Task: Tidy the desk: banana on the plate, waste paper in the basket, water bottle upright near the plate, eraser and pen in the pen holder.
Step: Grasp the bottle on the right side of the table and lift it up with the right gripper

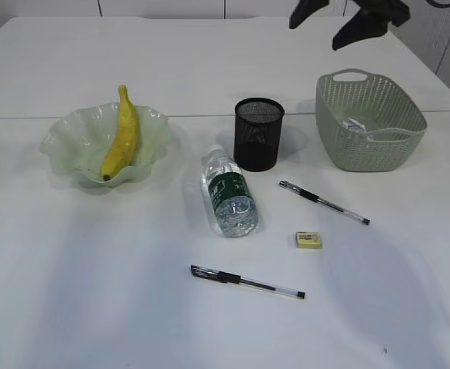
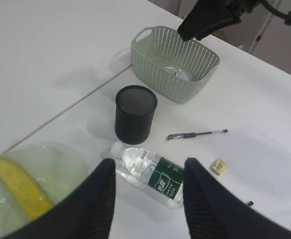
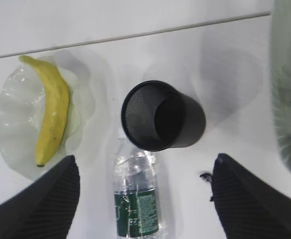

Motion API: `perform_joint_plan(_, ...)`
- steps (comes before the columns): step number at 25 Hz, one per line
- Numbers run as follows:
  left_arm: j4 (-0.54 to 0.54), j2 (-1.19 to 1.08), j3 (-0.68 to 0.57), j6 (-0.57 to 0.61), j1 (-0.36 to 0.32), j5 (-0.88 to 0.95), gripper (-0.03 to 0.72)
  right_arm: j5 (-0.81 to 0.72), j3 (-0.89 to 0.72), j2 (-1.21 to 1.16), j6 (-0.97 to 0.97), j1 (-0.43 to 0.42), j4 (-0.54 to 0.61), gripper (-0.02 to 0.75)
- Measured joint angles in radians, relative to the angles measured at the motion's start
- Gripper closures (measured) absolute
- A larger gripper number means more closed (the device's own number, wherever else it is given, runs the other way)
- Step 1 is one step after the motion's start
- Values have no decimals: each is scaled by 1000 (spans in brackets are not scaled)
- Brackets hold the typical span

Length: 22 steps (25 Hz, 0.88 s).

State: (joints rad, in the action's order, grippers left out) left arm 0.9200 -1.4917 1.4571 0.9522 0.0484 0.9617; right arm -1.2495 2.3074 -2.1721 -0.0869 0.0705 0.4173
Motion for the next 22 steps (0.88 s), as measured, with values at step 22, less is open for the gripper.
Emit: perform_joint_plan(22, -66, 71, 0, -19, 0, 48, 371, -2, 0, -55, -2, 219, -130, 120)
